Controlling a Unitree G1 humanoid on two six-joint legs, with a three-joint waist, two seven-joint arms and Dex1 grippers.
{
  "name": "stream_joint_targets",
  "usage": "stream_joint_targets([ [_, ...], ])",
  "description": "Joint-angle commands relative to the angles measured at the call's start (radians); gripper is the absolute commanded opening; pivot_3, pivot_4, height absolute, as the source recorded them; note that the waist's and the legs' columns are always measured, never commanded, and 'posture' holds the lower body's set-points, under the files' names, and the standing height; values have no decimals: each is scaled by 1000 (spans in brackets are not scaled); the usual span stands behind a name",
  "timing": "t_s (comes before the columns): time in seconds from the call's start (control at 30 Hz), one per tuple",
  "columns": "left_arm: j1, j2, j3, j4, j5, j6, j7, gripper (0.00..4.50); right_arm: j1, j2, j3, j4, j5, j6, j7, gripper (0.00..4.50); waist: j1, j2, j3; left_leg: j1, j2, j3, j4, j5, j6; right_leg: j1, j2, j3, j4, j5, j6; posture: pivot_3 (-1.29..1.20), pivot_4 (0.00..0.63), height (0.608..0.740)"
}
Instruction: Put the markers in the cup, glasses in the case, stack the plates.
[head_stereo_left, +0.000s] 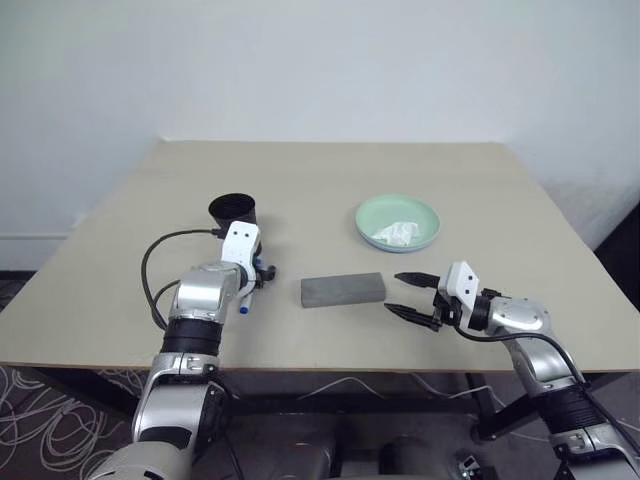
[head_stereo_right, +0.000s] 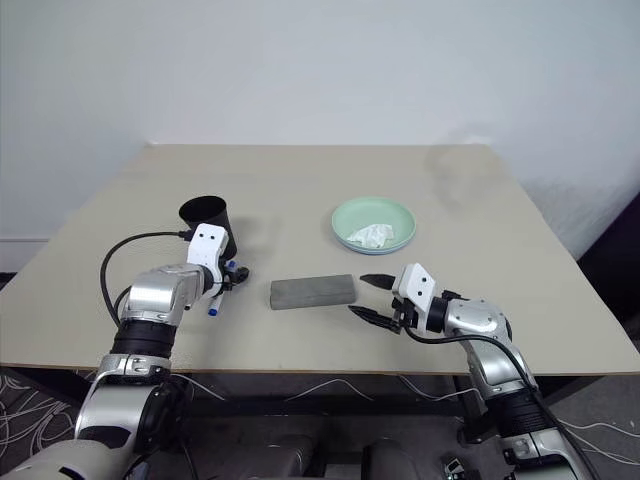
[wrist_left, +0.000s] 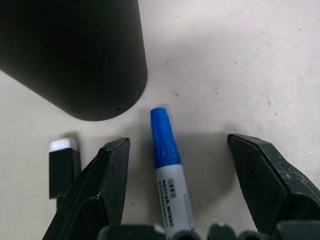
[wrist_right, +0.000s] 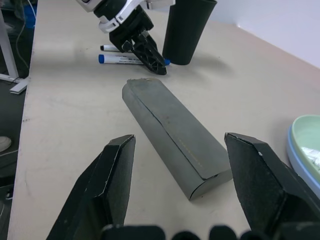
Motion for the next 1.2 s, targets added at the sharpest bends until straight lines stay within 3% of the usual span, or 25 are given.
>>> stream_joint_targets([
  [0.03,-30,0,10,-7,-15,0,13,2734,1,-10,-26,-48,8,0,-14,3102,0,0,0,0,0,0,0,0,0,0,0,0,0,0,0,0,0,736],
  [0.3,-25,-3,10,-35,-40,3,17,111,-14,-10,-21,-43,3,4,-24,3102,0,0,0,0,0,0,0,0,0,0,0,0,0,0,0,0,0,736],
  [0.4,-13,2,-19,-66,-39,-20,-1,114,-20,-9,-20,-39,1,5,-25,3102,0,0,0,-1,0,0,0,0,0,0,0,0,0,0,0,0,0,736],
  [0.57,31,32,-140,-177,-9,-270,-108,114,-27,-7,-17,-32,-3,5,-25,3102,1,0,0,-3,0,0,0,0,0,-3,-1,0,-1,0,0,0,0,736],
  [0.77,1,15,-102,-153,-42,-629,-133,114,-31,-9,-19,-30,-5,4,-26,3102,1,0,0,-5,0,1,-1,0,0,-7,-1,1,0,0,0,0,0,736],
  [1.03,-236,30,38,230,-16,-1057,77,114,-43,-12,-22,-21,-5,4,-26,3102,2,0,0,-8,0,1,0,0,0,-9,0,-1,0,0,0,0,0,736],
  [1.2,-375,68,52,521,31,-1284,173,114,-49,-12,-21,-18,-7,3,-27,3102,3,-1,0,-8,-1,2,1,0,0,-9,-1,-1,0,1,1,0,0,736],
])
